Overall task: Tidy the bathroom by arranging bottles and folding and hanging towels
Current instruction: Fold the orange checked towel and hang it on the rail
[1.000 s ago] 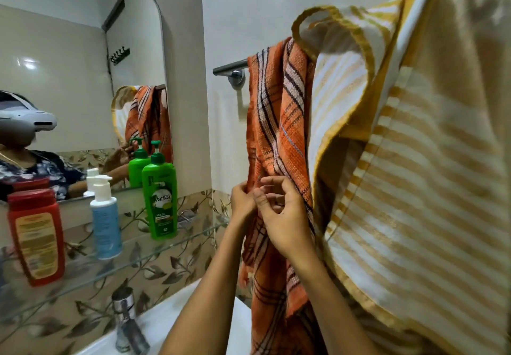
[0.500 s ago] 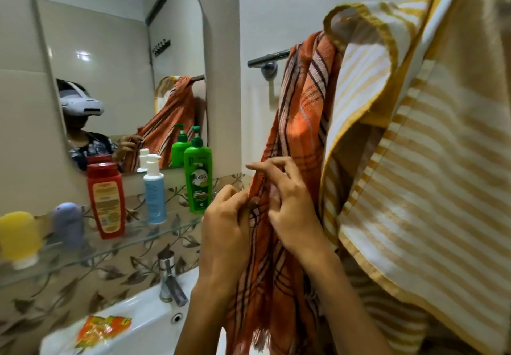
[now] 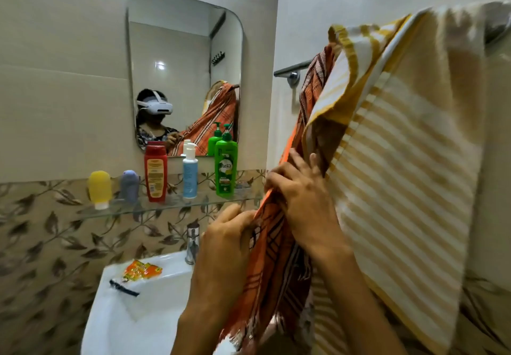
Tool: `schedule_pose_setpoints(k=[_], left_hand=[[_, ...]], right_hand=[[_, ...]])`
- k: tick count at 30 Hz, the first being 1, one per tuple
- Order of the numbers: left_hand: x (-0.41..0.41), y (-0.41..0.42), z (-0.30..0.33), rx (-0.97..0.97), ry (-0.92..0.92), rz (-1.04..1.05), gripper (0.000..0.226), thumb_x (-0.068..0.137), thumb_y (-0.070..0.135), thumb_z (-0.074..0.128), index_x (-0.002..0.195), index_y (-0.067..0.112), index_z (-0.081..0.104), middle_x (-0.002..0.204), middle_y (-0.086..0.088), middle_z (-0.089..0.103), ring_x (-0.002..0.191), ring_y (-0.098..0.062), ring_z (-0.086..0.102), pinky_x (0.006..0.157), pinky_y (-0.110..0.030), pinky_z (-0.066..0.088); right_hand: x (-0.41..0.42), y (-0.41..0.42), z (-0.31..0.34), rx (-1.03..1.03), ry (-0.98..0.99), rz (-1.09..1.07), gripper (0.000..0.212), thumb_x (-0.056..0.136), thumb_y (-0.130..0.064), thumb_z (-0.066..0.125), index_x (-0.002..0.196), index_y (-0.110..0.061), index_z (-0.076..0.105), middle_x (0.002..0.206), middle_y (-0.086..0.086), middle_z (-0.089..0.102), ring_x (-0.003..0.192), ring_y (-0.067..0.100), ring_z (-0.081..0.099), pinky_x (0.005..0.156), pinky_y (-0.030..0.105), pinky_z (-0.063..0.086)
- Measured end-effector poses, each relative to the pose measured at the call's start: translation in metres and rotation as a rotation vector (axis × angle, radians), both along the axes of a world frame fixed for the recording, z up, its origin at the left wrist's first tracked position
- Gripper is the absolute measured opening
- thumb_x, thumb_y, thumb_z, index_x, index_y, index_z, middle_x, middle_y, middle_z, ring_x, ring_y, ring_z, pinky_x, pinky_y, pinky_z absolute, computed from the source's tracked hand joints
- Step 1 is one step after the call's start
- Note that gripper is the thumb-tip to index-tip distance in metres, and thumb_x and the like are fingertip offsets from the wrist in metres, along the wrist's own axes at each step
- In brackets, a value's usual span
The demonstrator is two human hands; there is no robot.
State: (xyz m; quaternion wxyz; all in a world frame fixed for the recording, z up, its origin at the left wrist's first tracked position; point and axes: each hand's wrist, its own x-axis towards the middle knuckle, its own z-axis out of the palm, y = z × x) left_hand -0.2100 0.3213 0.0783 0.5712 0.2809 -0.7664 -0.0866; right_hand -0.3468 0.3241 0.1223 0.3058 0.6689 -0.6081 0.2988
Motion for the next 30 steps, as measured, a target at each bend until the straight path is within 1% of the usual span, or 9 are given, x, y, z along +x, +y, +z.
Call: schedule_pose_setpoints(k=[4, 7, 10, 12, 14, 16, 20, 25, 30], left_hand=[[0.000, 0.044, -0.018, 0.037, -0.010, 0.055, 0.022, 0.090, 0.015, 0.050, 0.093, 0.013, 0.072, 0.070, 0.017, 0.045, 0.072, 0.003, 0.052, 0.063, -0.001, 0.039], [0.008, 0.073, -0.026, 0.047, -0.024, 0.074, 0.019, 0.089, 0.012, 0.053, 0.093, 0.011, 0.072, 0.071, 0.020, 0.046, 0.073, 0.005, 0.053, 0.062, -0.001, 0.039], [0.017, 0.095, -0.032, 0.059, -0.038, 0.077, 0.018, 0.089, 0.009, 0.054, 0.090, 0.013, 0.071, 0.070, 0.018, 0.047, 0.074, 0.006, 0.052, 0.060, -0.002, 0.039], [0.025, 0.103, -0.039, 0.073, -0.055, 0.090, 0.017, 0.089, 0.007, 0.055, 0.087, 0.014, 0.071, 0.072, 0.012, 0.053, 0.074, -0.001, 0.053, 0.058, -0.007, 0.040], [0.035, 0.109, -0.047, 0.079, -0.062, 0.111, 0.017, 0.089, 0.006, 0.057, 0.089, 0.014, 0.072, 0.072, 0.010, 0.055, 0.075, -0.002, 0.054, 0.059, -0.009, 0.041], [0.043, 0.111, -0.055, 0.098, -0.064, 0.124, 0.019, 0.088, 0.005, 0.058, 0.092, 0.016, 0.073, 0.073, 0.016, 0.055, 0.077, 0.002, 0.055, 0.061, -0.005, 0.040], [0.057, 0.105, -0.068, 0.183, -0.085, 0.109, 0.019, 0.089, 0.005, 0.057, 0.091, 0.016, 0.073, 0.076, 0.013, 0.058, 0.079, 0.001, 0.057, 0.063, -0.005, 0.042], [0.079, 0.089, -0.086, 0.345, -0.198, 0.101, 0.020, 0.088, 0.007, 0.060, 0.088, 0.022, 0.074, 0.073, 0.012, 0.060, 0.074, 0.000, 0.058, 0.060, -0.007, 0.041], [0.100, 0.076, -0.106, 0.485, -0.250, 0.079, 0.037, 0.086, 0.012, 0.064, 0.068, 0.044, 0.060, 0.068, 0.011, 0.063, 0.072, 0.001, 0.060, 0.059, -0.006, 0.039]], right_hand=[[0.003, 0.042, -0.017, -0.006, -0.003, 0.080, 0.019, 0.090, -0.013, 0.052, 0.101, -0.020, 0.065, 0.117, 0.002, 0.065, 0.140, 0.023, 0.035, 0.115, 0.031, -0.001], [0.009, 0.069, -0.025, 0.034, -0.001, 0.128, 0.019, 0.089, -0.017, 0.054, 0.104, -0.018, 0.066, 0.118, 0.004, 0.066, 0.137, 0.022, 0.040, 0.116, 0.032, 0.003], [0.016, 0.093, -0.030, 0.046, -0.026, 0.186, 0.019, 0.085, -0.020, 0.054, 0.097, -0.016, 0.067, 0.106, 0.005, 0.067, 0.120, 0.023, 0.056, 0.114, 0.033, 0.023], [0.022, 0.104, -0.038, 0.056, -0.059, 0.207, 0.012, 0.083, -0.016, 0.062, 0.094, -0.016, 0.066, 0.097, 0.002, 0.064, 0.102, 0.020, 0.060, 0.098, 0.032, 0.046], [0.030, 0.111, -0.047, 0.059, -0.080, 0.211, 0.011, 0.079, -0.013, 0.069, 0.089, -0.017, 0.066, 0.089, 0.000, 0.064, 0.088, 0.017, 0.062, 0.082, 0.030, 0.053], [0.039, 0.112, -0.059, 0.068, -0.081, 0.201, 0.014, 0.075, -0.011, 0.074, 0.085, -0.018, 0.067, 0.082, -0.001, 0.064, 0.079, 0.016, 0.064, 0.078, 0.028, 0.055], [0.053, 0.102, -0.081, 0.122, -0.128, 0.185, 0.020, 0.071, -0.006, 0.075, 0.083, -0.019, 0.065, 0.079, -0.002, 0.066, 0.080, 0.019, 0.066, 0.071, 0.028, 0.056], [0.063, 0.088, -0.123, 0.263, -0.224, 0.255, 0.026, 0.089, 0.002, 0.048, 0.101, -0.018, 0.058, 0.098, 0.002, 0.064, 0.098, 0.021, 0.057, 0.081, 0.033, 0.048], [0.079, 0.080, -0.155, 0.477, -0.431, 0.355, 0.028, 0.088, 0.007, 0.043, 0.098, -0.010, 0.063, 0.099, 0.008, 0.066, 0.093, 0.023, 0.059, 0.076, 0.028, 0.043]])
